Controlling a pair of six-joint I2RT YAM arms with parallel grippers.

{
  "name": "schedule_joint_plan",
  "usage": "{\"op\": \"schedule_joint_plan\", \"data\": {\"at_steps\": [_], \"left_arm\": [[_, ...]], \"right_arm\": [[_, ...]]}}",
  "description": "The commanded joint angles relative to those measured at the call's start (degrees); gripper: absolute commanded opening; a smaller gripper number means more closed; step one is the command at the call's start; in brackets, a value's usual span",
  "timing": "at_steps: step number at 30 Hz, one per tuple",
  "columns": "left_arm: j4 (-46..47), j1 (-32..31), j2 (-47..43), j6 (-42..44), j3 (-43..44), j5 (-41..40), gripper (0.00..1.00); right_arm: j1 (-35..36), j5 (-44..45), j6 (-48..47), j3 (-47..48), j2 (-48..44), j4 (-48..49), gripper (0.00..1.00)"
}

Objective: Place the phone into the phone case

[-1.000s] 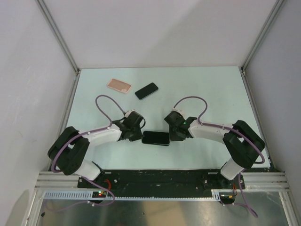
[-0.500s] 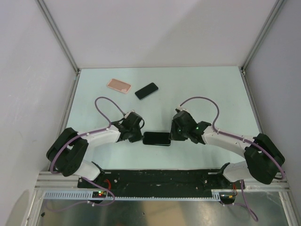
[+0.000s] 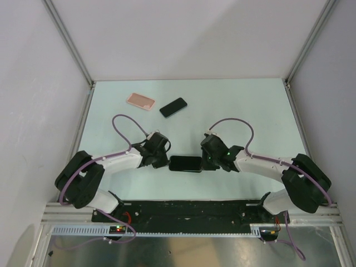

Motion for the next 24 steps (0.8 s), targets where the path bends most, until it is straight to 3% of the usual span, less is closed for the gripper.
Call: {"op": "schedule_joint_plan", "data": {"at_steps": [1,18,24], "left_arm": [[0.91,-0.09,-0.62,-1.15,-0.18,1.74,0.00],[0.93,-0.08,0.14,-1.15,-0.16,1.99,0.00],[0.90,-0.08,0.14,-1.15,-0.30,2.01,0.00]], "right_arm": [[0.35,2.51,1.01,-0.01,0.84,0.35,0.07],[0.86,3.29,0.36,0.00,4.67,1.70,0.10],[1.48,4.56,0.33,0.00,6.97,1.41,0.01]]}}
